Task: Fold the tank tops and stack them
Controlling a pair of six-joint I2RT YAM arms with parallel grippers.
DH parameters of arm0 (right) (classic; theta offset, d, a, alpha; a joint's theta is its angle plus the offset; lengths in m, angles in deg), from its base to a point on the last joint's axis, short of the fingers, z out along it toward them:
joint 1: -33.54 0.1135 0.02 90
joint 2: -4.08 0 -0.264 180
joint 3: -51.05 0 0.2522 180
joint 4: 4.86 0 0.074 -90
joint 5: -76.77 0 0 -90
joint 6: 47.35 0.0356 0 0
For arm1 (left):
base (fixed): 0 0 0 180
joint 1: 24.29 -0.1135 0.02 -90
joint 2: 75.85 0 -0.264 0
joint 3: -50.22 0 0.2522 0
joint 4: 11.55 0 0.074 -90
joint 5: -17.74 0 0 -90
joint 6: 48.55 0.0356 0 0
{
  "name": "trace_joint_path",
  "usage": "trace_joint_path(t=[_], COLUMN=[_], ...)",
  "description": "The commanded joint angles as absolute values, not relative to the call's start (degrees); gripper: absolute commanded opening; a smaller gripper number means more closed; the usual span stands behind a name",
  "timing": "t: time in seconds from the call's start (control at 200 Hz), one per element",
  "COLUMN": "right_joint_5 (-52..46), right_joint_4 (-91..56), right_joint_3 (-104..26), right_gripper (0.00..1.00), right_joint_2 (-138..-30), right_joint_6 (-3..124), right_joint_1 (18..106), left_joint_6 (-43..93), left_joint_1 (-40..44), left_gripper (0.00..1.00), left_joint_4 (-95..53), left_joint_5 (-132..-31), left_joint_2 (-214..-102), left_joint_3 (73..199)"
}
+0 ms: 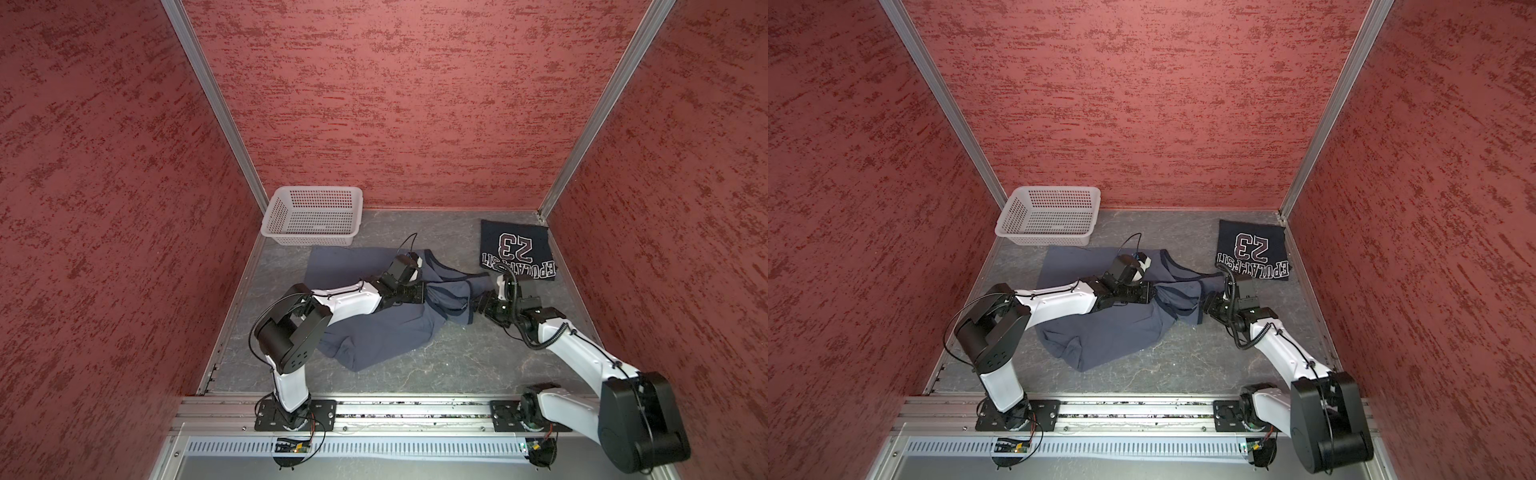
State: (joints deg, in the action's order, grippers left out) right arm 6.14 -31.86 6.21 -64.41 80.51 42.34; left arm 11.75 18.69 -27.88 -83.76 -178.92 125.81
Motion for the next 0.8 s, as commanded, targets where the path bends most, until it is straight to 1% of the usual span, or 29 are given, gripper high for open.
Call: trace_joint_path(t=[0.0,0.135,0.286,0.406,0.521,0.631,0.691,0.751,0.791], right_joint_5=[9.71,8.78,12.32,17.00,22.81,29.88,30.22,26.74,25.66], right_joint_4=[-23.07,-19.54,-15.24,-11.83,-7.52,0.00,1.57,-3.19,-4.53], right_joint_3=[4.89,4.20,3.17,3.44,5.30,8.68,9.38,8.54,8.35], right_gripper=[0.51,0.41,0.24,0.12,0.05,0.03,0.03,0.08,0.15], right_joint_2=[-67.71,-72.02,-77.42,-76.05,-71.78,-70.05,-70.57,-71.26,-72.01], right_joint_6=[82.05,81.31,82.42,83.95,85.93,89.89,89.80,86.97,85.48], right_joint_1=[42.47,42.39,42.03,41.97,41.06,39.32,39.04,38.86,38.66], left_joint_6=[12.79,12.21,11.57,11.64,10.74,9.30,9.17,9.73,10.32], left_joint_1=[18.73,18.55,18.09,17.60,16.45,14.63,14.37,14.75,15.29], left_gripper=[0.09,0.09,0.09,0.09,0.09,0.09,0.09,0.09,0.09], left_joint_4=[-27.85,-27.47,-26.63,-27.28,-27.60,-27.49,-27.07,-26.81,-27.27], left_joint_5=[-83.34,-82.80,-82.97,-82.42,-81.20,-81.69,-82.42,-82.54,-82.30], left_joint_2=[-178.95,-178.89,-178.24,-178.18,-178.02,-178.74,-179.03,-178.95,-178.81], left_joint_3=[125.56,124.53,123.01,122.57,121.43,120.68,120.55,120.74,121.02])
